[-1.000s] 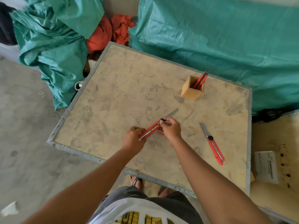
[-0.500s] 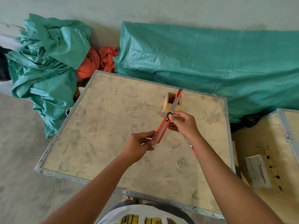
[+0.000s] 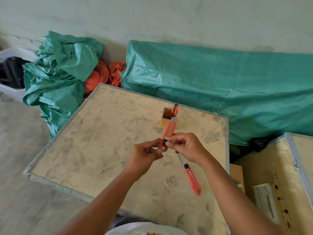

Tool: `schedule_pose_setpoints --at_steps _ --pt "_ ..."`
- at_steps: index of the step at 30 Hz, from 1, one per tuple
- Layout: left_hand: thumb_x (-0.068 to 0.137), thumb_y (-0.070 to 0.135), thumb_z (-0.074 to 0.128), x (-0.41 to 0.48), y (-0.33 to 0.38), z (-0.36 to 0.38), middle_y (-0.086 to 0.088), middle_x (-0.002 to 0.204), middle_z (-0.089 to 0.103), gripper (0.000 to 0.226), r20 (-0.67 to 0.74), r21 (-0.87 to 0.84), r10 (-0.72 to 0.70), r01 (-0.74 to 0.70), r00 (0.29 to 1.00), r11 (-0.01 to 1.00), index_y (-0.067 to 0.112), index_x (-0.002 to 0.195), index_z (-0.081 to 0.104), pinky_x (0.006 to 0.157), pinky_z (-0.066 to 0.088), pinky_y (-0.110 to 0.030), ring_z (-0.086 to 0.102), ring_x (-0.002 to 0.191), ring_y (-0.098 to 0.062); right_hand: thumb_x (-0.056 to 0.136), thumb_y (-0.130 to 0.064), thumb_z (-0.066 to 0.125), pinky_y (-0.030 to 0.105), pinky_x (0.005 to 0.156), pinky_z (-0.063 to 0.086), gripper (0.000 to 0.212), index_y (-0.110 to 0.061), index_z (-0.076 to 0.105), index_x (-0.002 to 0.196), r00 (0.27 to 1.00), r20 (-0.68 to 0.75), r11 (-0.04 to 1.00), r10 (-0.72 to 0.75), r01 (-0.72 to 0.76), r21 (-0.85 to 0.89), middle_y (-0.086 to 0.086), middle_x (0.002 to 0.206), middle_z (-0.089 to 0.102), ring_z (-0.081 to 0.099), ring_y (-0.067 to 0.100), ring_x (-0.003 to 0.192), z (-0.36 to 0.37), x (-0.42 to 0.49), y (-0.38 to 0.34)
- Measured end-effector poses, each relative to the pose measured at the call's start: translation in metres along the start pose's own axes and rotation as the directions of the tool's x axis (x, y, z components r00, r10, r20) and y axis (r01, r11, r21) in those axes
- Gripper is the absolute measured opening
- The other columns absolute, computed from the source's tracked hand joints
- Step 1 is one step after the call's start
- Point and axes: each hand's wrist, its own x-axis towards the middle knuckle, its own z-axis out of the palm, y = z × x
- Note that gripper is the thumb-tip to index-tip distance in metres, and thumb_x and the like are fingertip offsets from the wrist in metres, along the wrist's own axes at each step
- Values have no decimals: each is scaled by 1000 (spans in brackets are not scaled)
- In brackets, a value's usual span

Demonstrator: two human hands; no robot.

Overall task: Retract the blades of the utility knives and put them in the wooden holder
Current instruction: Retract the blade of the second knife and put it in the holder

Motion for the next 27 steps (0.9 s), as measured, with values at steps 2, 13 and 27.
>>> schedule_pose_setpoints --at_steps 2,13,27 --pt "86 -4 71 -4 -3 10 -13 107 77 39 -7 -16 9 -9 1000 1000 7 123 69 87 61 -45 69 97 -40 87 -18 78 19 78 57 24 -18 80 112 999 15 998 -45 46 -48 -4 108 79 73 6 92 -6 -4 3" --pt "86 -9 68 -1 -3 27 -11 99 77 45 84 -9 27 -26 996 1000 19 121 70 87 61 -42 66 96 -48 84 -34 81 23 78 56 18 -26 73 99 989 -143 989 -38 17 -147 -13 104 73 71 6 86 -10 -17 8" --pt "84 -10 70 24 3 19 -18 109 75 46 123 34 63 -68 990 997 10 125 68 86 61 -42 66 88 -40 85 -25 81 32 84 63 21 -26 77 105 982 -155 991 -104 90 -95 -10 102 77 74 10 90 -10 -4 4"
